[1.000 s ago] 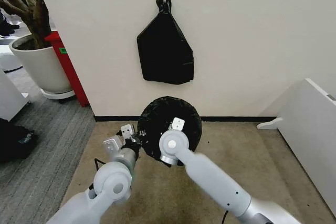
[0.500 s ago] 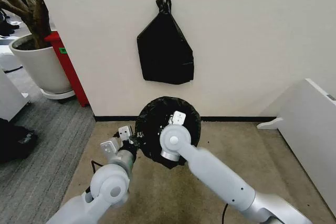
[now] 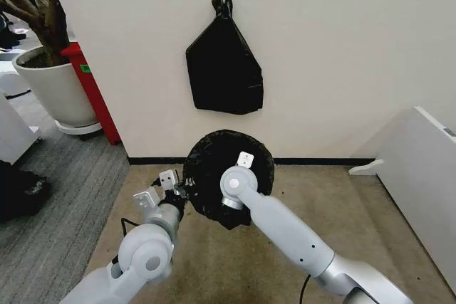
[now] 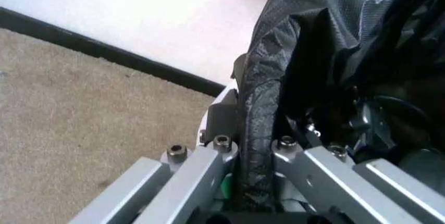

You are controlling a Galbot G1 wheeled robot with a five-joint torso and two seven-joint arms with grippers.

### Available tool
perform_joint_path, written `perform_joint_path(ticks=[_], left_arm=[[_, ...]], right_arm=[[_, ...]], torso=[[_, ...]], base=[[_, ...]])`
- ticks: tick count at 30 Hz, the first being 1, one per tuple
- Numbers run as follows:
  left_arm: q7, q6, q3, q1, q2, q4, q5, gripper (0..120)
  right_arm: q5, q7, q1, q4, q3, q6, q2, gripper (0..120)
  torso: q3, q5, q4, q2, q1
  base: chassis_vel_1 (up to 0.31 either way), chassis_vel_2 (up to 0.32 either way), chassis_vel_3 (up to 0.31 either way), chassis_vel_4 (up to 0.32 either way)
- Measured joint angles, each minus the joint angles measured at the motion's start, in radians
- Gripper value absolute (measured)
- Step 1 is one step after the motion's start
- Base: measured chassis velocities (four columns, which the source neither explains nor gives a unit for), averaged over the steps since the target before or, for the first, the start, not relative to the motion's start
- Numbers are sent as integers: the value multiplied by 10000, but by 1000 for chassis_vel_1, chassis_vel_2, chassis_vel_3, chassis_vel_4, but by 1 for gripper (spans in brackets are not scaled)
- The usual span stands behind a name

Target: Place the garbage bag over the trash bin.

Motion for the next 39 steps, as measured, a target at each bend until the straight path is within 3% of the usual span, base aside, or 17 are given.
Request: perform_joint_path(ticks=[14, 29, 33, 39], left_arm=[[47, -19, -76, 202, -96, 55, 212, 1], [84, -42, -228, 416, 161, -451, 201, 1], [82, -45, -240, 421, 162, -453, 209, 1], [113, -68, -253, 457, 116, -299, 388, 1]], right_arm=[[806, 769, -58, 1759, -592, 300, 38, 0], [469, 23, -171, 221, -283, -165, 520, 0], [359, 49, -187, 280, -303, -128, 489, 0], [774, 604, -50, 1504, -608, 149, 170, 0]], torso=[[-1, -1, 0, 0, 0], [0, 0, -1, 0, 0], [0, 0, 0, 0, 0], [0, 0, -1, 0, 0]], base=[[0, 0, 0, 0], [0, 0, 0, 0], [0, 0, 0, 0], [0, 0, 0, 0]])
